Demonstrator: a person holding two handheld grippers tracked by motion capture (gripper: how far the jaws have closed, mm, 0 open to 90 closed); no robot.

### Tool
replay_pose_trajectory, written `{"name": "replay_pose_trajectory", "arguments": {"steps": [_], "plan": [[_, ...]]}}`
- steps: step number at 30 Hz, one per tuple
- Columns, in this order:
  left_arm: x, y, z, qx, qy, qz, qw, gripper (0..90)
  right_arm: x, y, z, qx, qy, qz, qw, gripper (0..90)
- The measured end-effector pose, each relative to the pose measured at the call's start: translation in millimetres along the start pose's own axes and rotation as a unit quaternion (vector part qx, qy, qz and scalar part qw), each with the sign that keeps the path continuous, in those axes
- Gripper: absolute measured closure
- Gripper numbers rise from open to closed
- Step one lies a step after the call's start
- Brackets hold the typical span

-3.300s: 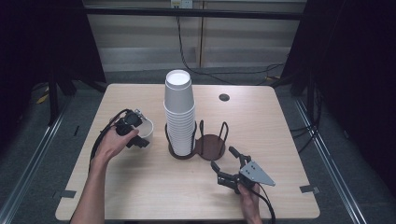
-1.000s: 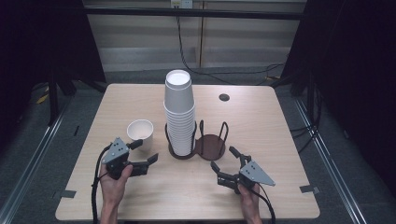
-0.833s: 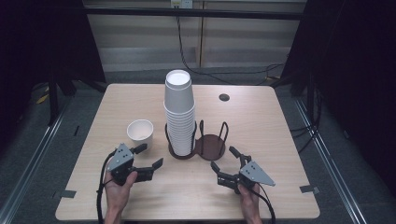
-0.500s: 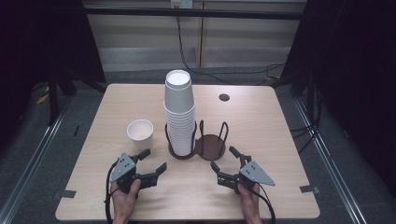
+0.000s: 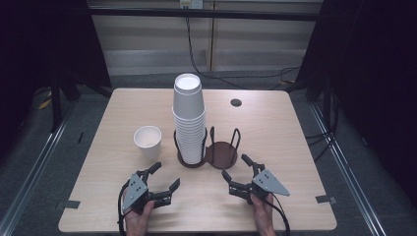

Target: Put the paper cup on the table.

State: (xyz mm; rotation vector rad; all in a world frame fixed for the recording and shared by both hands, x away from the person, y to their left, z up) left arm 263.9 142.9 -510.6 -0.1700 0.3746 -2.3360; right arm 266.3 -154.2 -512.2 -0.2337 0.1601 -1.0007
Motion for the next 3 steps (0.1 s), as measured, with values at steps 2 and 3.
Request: {"name": "replay_pose_trajectory", "arguments": {"steps": [2,3], "plan": [[1.1,-0.8,-0.3,0.008,-0.001,-0.002,1.0,15.6,0.1,0.2,0.1,0.0,0.003,-0.005,1.0,13.2],[-0.1,-1.9,-0.7,0.012,0.0,-0.004,0.9999,15.6,0.2,0.1,0.1,0.0,0.003,-0.009,1.0,13.1]]}}
Point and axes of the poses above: each handheld gripper's, and its own axes: y roughly forward along the jaws, z roughly out of its top, x roughly to its right, the point moved 4 cm from there along y, roughly forward along the jaws, and after that the axes turned 15 degrees about -x, right-handed, at the moved point
